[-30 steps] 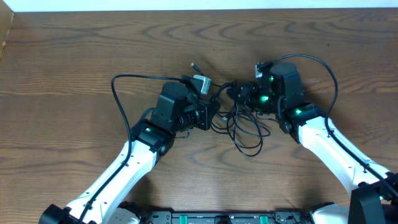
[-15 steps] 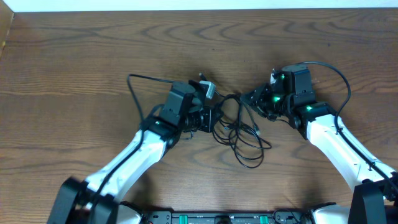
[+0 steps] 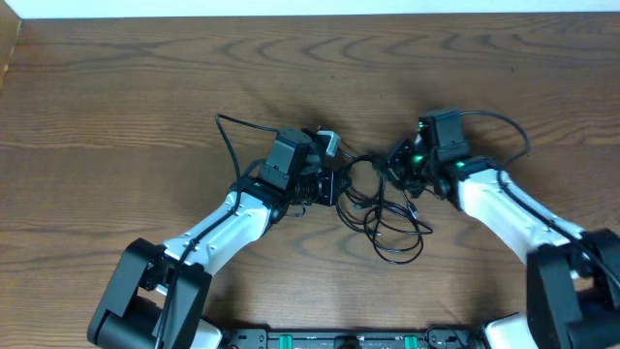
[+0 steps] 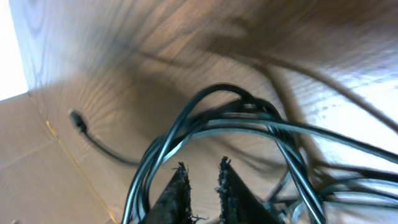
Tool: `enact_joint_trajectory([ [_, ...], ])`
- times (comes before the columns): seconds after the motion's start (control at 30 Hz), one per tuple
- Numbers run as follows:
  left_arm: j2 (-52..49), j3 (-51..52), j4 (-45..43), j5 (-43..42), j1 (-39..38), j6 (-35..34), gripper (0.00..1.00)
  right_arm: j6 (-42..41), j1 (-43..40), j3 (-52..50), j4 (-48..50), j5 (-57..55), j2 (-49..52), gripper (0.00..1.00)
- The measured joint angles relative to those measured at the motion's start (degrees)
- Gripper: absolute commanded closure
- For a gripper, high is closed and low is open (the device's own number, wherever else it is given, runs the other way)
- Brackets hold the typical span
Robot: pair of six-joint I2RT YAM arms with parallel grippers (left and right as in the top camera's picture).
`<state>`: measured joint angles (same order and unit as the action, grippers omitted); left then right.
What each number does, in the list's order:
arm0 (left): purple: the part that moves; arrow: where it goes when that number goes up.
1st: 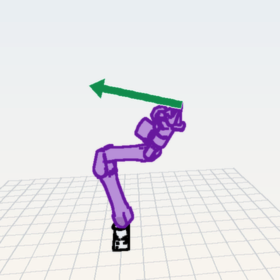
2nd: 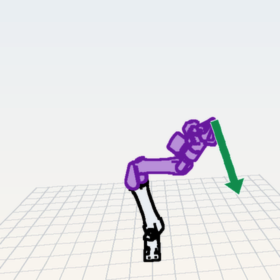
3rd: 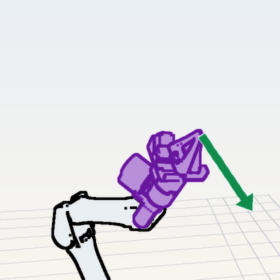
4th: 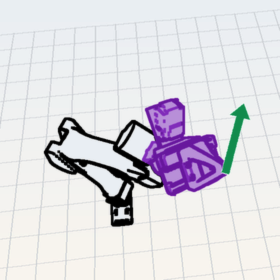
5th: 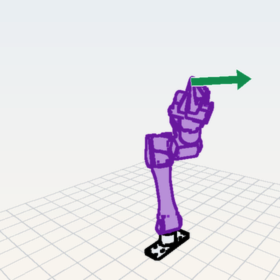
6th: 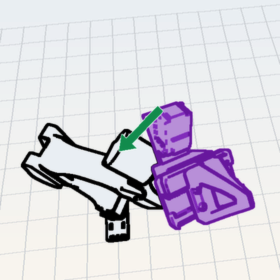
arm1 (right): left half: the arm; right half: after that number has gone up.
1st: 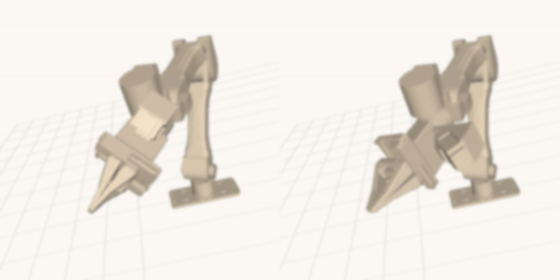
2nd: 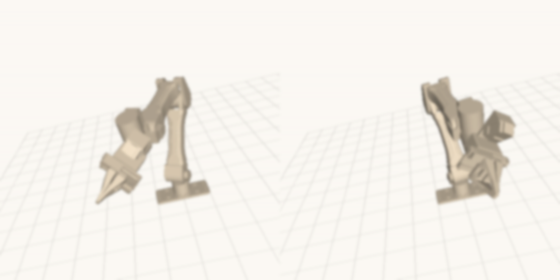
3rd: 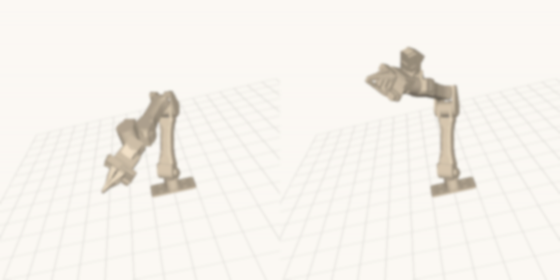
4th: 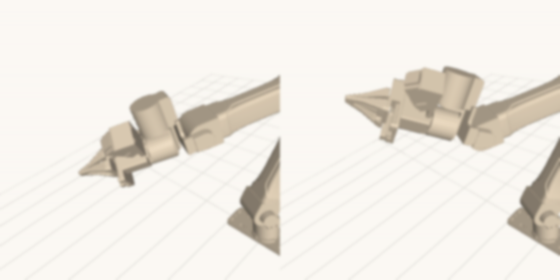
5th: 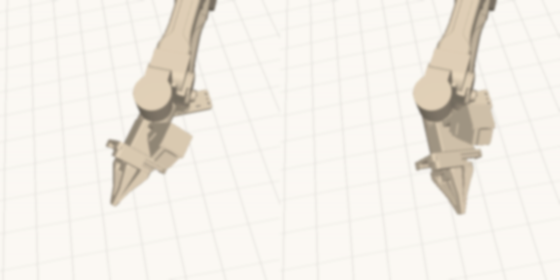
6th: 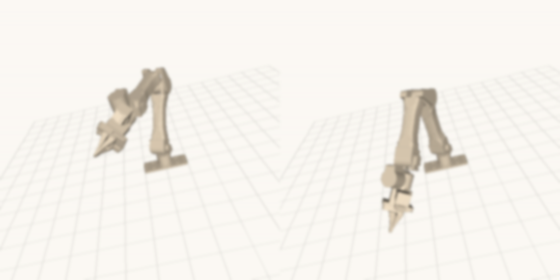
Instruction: Untangle cables
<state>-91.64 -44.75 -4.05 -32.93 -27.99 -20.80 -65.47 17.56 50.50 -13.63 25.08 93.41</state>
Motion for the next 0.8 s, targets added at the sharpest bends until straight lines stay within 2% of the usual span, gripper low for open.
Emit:
enact_joint_trajectory([
  [0.23, 0.0, 0.0, 0.3, 0.0, 0.0, 0.0, 0.92, -3.4, 0.3, 0.0, 7.2, -0.4, 2.6, 0.83],
  [0.53, 0.0, 0.0, 0.5, 0.6, -2.6, -0.1, 0.92, -4.5, 0.5, 0.0, 7.3, -1.1, 4.2, 0.83],
  [0.63, 0.0, 0.0, 0.9, 1.8, -2.9, -0.2, 0.92, -4.7, 1.2, 0.0, 7.7, -1.6, 5.4, 0.87],
  [0.73, 0.0, 0.0, 1.7, 2.2, -2.9, -0.2, 0.92, -4.9, 1.4, 0.0, 8.2, -1.3, 6.9, 0.83],
  [0.8, -0.1, 0.0, 2.2, 2.4, -2.9, -0.2, 0.92, -4.9, 1.5, 0.1, 8.4, -1.0, 7.6, 0.85],
])
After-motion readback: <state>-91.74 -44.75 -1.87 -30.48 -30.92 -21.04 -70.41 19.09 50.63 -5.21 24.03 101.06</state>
